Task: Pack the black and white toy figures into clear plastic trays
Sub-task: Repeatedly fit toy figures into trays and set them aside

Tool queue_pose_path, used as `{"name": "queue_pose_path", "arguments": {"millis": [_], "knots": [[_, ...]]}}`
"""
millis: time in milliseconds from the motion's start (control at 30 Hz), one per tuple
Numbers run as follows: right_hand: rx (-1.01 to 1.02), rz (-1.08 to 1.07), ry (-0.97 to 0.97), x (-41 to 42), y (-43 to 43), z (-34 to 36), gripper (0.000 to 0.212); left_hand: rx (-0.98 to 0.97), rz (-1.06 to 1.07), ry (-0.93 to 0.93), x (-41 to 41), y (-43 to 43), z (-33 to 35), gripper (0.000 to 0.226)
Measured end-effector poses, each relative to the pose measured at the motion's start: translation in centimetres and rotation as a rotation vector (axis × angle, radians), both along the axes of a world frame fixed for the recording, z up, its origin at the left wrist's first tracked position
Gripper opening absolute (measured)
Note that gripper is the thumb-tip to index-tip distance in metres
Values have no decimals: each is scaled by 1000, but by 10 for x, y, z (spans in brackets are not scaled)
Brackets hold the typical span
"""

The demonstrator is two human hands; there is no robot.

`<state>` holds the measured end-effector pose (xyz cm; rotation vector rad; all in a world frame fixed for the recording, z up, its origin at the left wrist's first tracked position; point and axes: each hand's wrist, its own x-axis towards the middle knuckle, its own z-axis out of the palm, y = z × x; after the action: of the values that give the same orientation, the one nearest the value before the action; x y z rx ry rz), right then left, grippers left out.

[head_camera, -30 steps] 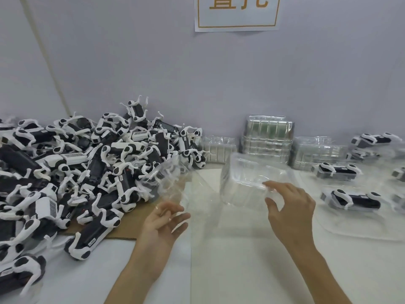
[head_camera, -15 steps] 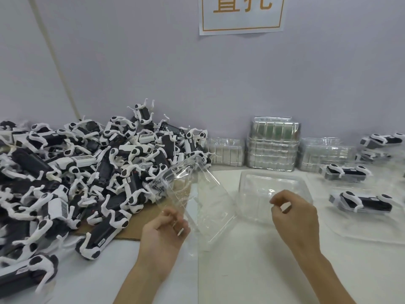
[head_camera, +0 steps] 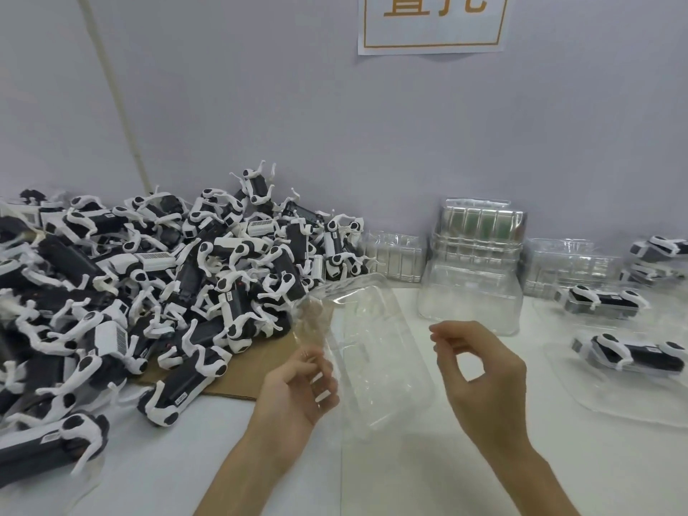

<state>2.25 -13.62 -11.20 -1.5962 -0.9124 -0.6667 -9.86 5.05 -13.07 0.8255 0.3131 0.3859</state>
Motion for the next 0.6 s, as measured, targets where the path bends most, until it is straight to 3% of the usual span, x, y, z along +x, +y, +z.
{"name": "queue_pose_path", "arguments": {"millis": [67,200,367,467,600], "knots": [[-44,97,-90,-11,4,1,29,39,-52,-9,-1,-2,1,21],[-296,203,-163,-20,8,-4,45,127,-174,-69,-4,-6,3,26],[-478,219,-126,-19,7,-7,55,232,-300,-116,-6,-9,5,32],[-502,221,-137,-18,9,-8,61,266,-355,-133,-8,-11,6,35],[-452,186,-207,-18,13,-7,54,312,-399,-143,-10,-13,8,32]]}}
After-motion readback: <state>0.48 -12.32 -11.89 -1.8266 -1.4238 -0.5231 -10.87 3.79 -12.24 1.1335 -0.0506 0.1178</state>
